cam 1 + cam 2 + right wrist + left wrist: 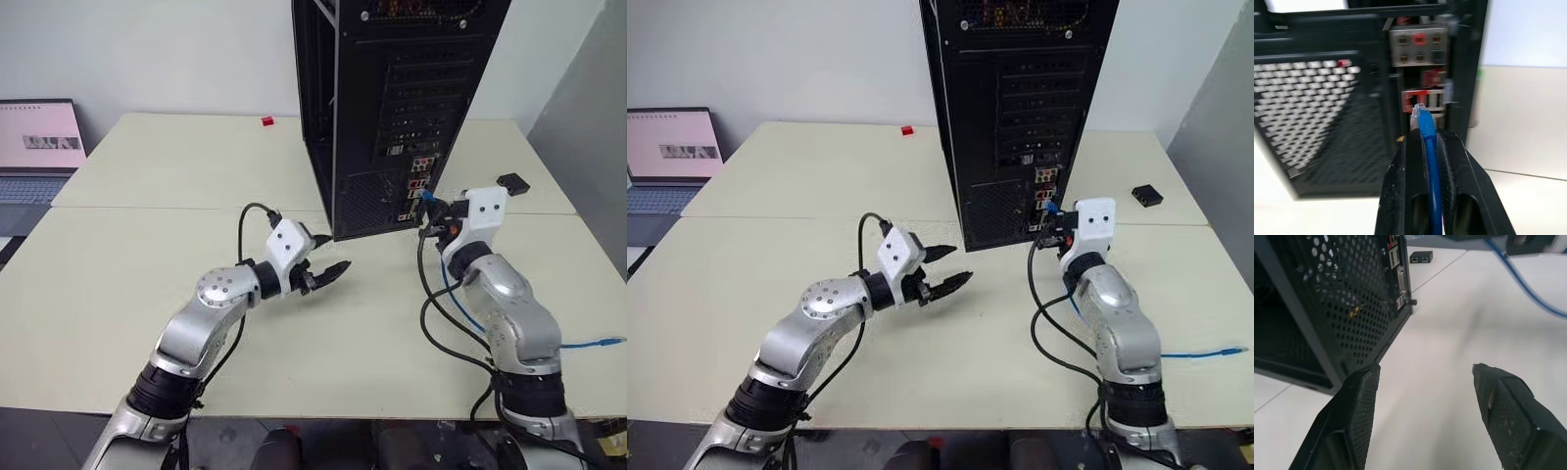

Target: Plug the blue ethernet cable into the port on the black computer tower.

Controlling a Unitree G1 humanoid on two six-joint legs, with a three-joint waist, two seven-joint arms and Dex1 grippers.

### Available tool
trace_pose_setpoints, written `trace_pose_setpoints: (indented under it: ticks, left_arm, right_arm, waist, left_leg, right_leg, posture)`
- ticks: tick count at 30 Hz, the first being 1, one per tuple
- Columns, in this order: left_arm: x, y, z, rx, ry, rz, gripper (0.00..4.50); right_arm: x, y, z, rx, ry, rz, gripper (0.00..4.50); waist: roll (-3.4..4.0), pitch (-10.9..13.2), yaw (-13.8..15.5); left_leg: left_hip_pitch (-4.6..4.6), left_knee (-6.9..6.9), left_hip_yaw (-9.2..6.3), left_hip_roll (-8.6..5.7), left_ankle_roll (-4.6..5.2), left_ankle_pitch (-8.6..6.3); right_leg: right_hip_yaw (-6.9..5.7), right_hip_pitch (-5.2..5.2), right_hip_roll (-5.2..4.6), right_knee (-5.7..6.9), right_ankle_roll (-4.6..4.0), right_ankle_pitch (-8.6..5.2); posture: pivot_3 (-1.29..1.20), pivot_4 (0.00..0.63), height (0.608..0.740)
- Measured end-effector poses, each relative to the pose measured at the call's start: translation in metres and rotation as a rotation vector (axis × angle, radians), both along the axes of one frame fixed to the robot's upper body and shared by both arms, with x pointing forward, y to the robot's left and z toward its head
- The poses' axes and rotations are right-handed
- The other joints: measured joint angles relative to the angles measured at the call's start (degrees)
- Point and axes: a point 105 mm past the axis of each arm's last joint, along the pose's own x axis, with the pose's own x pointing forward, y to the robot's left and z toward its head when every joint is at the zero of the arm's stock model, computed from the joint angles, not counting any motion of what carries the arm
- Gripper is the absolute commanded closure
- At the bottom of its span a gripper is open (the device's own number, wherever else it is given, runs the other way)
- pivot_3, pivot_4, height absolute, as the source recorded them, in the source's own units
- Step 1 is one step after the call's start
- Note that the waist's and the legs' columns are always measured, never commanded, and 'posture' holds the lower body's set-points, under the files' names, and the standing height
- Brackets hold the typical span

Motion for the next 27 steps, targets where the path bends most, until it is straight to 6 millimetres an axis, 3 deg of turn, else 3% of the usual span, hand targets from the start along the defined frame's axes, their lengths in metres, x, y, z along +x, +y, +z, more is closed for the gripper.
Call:
trace_pose_setpoints:
  ticks: [15, 27]
  left_arm:
    - [-0.002, -0.003, 0.007, -0.029, 0.041, 0.022, 1.30]
    - [-0.002, -0.004, 0.009, -0.038, 0.039, 0.020, 1.30]
  right_arm:
    - [0.004, 0.024, 0.001, 0.093, -0.025, -0.018, 4.50]
    - [0.010, 0.016, 0.003, 0.131, -0.027, -0.063, 4.50]
  waist:
    - [0.01, 0.0, 0.1]
    - [0.02, 0.0, 0.1]
  left_leg:
    - [0.00, 0.01, 0.05, -0.02, -0.01, 0.00]
    - [-0.01, 0.00, 0.07, -0.02, 0.00, 0.00]
  right_leg:
    - [0.06, -0.02, -0.03, -0.01, 0.00, 0.00]
    - [0.09, -0.02, -0.03, -0.02, -0.01, 0.00]
  posture:
    - [0.00, 0.150, 0.740]
    - [0.00, 0.150, 0.740]
